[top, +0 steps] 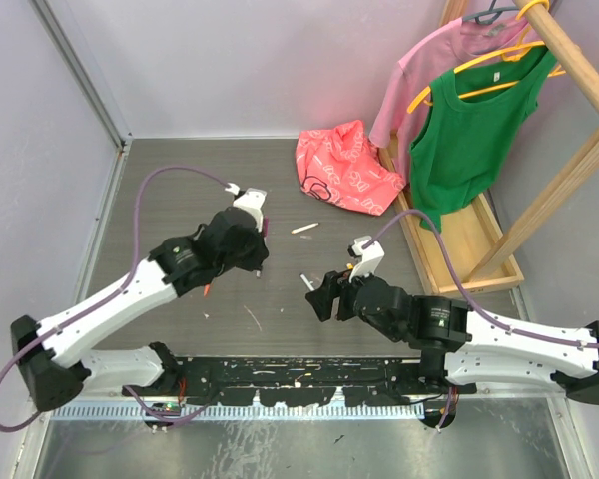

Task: Insert the pens into the pen caps
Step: Place the pen at the center of the board.

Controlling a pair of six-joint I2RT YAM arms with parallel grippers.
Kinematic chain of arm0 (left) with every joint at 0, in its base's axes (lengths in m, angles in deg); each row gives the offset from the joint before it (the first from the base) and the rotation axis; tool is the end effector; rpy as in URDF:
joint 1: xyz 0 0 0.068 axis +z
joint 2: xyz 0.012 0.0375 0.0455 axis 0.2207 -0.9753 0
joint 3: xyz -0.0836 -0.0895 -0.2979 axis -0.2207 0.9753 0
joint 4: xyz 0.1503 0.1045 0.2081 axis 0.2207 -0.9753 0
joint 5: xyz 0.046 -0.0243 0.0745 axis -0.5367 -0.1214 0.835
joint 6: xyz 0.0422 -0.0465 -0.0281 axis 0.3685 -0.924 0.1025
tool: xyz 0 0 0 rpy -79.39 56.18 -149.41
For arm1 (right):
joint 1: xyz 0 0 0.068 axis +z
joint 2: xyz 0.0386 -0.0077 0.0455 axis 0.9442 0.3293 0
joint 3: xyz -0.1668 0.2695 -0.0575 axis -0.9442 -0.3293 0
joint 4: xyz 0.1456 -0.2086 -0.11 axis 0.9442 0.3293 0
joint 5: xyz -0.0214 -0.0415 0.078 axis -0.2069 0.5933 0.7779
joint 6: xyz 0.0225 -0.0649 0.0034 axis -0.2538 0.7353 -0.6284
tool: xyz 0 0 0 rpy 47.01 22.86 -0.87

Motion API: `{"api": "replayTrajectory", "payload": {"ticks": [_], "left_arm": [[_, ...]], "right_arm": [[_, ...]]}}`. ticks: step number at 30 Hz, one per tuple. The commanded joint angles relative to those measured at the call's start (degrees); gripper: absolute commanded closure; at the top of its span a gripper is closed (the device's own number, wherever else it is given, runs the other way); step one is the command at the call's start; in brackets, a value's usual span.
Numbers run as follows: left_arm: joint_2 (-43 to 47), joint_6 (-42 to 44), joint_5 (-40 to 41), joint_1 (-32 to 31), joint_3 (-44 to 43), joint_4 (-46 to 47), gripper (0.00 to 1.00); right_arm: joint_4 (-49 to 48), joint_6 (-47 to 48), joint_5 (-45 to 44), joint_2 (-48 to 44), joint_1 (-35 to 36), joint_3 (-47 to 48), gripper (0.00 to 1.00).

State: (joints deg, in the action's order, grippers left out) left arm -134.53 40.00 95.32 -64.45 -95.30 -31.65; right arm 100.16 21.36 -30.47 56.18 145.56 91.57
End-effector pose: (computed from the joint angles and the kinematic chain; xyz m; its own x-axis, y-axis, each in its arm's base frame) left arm 0.1625 -0.1810 0.3709 -0.6121 0.0882 -0.7859 0.3871 0.9000 -0.2005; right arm 0.0726 0.1596 0.3376 -0.5321 0.0876 -0.8421 -0.4839 0.7846 0.3875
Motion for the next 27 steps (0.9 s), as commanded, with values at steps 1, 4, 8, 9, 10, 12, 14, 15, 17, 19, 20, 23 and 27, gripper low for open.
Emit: {"api": "replayTrajectory", "payload": {"ticks": [1,4,8,9,10,12,14,15,17,19,20,23,27], "left_arm": [[-7.5,3.7,-2.5,6.0,-5.2,-3.1,1.0],[-14.1,5.5,-3.8,9.7,-7.9,-3.0,1.0],[-22.7,8.5,-5.8,13.6,-14.0,-5.1,1.0],[-25.0,9.4,-6.2,14.3,-15.6,-5.5,1.0],[-26.7,10.2,-6.4,14.7,-16.8,-6.0,1.0],[-29.8,11.5,-6.6,15.6,-19.0,-6.3,1.0],[-32.8,11.7,-6.9,16.6,-20.4,-7.0,1.0],[-34.1,11.7,-7.3,17.2,-20.9,-7.0,1.0],[-36.6,11.5,-8.0,18.2,-21.3,-6.6,1.0],[-39.1,11.4,-8.3,19.3,-21.8,-6.3,1.0],[-40.2,11.4,-8.5,19.7,-22.2,-6.1,1.0],[-43.3,10.8,-8.8,20.6,-23.3,-6.0,1.0],[-45.8,10.5,-8.7,20.8,-24.2,-5.5,1.0]], "right_arm": [[-1.2,-4.7,-1.7,-1.0,0.2,-1.6,0.27],[-1.1,-6.5,-1.8,-1.3,0.2,-3.3,0.25],[-0.5,-8.7,-1.6,-2.2,0.2,-5.1,0.23],[-0.2,-9.2,-1.6,-2.5,0.2,-5.4,0.22],[0.0,-9.6,-1.6,-2.7,0.2,-5.8,0.21],[1.4,-10.5,-1.6,-3.1,0.2,-5.9,0.19],[2.8,-11.2,-1.6,-3.5,0.2,-5.9,0.15],[3.5,-11.6,-1.7,-3.8,0.2,-5.9,0.13],[4.6,-12.0,-1.9,-4.5,0.2,-6.0,0.1],[5.2,-12.5,-2.3,-5.3,0.2,-6.1,0.07],[5.4,-12.6,-2.5,-5.8,0.2,-6.1,0.06],[5.9,-12.8,-2.8,-6.5,0.2,-6.1,0.01],[7.4,-13.2,-2.9,-6.4,0.2,-5.4,0.01]]}}
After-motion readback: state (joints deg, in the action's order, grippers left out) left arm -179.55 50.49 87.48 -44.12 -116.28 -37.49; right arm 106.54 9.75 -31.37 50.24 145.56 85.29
